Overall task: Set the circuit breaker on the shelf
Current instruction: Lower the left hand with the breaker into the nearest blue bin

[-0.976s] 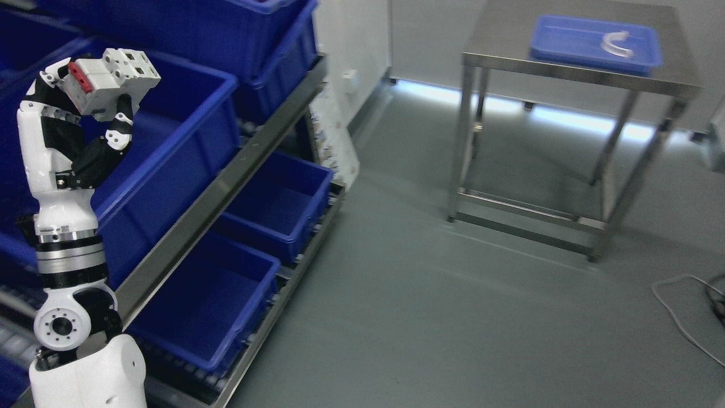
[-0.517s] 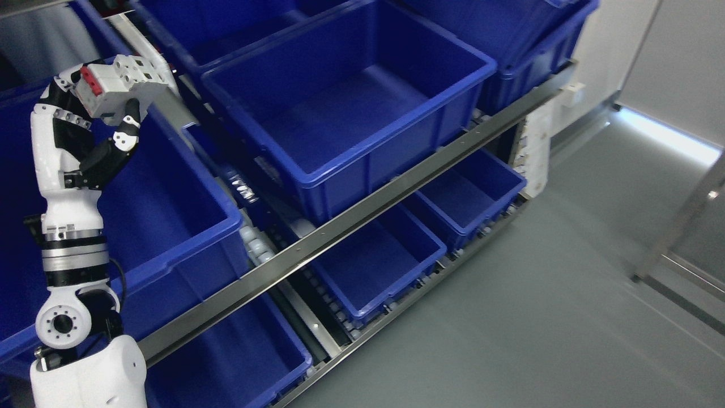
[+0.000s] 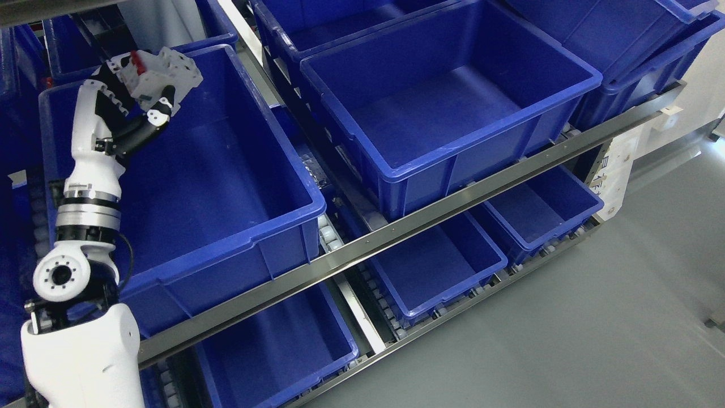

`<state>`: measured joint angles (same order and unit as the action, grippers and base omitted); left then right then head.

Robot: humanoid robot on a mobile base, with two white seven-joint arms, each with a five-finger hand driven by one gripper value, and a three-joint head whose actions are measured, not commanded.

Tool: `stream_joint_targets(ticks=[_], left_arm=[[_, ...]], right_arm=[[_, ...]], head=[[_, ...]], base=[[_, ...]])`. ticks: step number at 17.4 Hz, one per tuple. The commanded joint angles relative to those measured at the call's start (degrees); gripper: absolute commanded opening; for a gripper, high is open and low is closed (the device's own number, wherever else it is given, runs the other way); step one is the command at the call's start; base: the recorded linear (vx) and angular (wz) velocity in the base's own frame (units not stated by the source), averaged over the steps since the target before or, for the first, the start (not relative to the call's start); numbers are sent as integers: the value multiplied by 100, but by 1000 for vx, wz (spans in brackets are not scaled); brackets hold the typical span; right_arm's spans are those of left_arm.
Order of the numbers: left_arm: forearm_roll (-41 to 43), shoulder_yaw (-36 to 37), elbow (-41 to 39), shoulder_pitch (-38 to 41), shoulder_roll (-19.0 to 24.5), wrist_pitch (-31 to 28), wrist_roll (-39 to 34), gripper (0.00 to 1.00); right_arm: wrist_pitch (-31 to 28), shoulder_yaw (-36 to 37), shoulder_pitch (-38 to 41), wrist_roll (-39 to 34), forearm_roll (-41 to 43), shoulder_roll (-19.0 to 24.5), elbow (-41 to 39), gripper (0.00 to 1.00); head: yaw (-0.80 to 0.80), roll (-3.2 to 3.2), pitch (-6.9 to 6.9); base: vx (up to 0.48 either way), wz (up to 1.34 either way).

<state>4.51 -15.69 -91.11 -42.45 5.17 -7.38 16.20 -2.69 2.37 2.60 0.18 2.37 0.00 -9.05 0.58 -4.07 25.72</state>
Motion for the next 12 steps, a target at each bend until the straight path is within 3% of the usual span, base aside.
stream_joint_targets(ticks=[1, 3, 4, 12], left_arm=[[340, 1435, 1127, -947, 1494, -703, 486, 14], [1066, 1727, 2189, -1466, 1557, -730, 1085, 14], [1609, 1684, 3116, -1808, 1557, -704, 1304, 15], [2537, 2253, 5391, -2821, 1654, -177, 1597, 15]], right_arm=[[-3, 0, -5, 0, 0, -100, 0, 100], [-3, 0, 4, 0, 0, -100, 0, 100], [-3, 0, -5, 0, 0, -100, 0, 100], [-3, 0, -5, 0, 0, -100, 0, 100]], head=[[0, 0, 0], [0, 0, 0], [0, 0, 0], [0, 0, 0]], base=[[-2, -29], [0, -42], [2, -56], [-1, -12]])
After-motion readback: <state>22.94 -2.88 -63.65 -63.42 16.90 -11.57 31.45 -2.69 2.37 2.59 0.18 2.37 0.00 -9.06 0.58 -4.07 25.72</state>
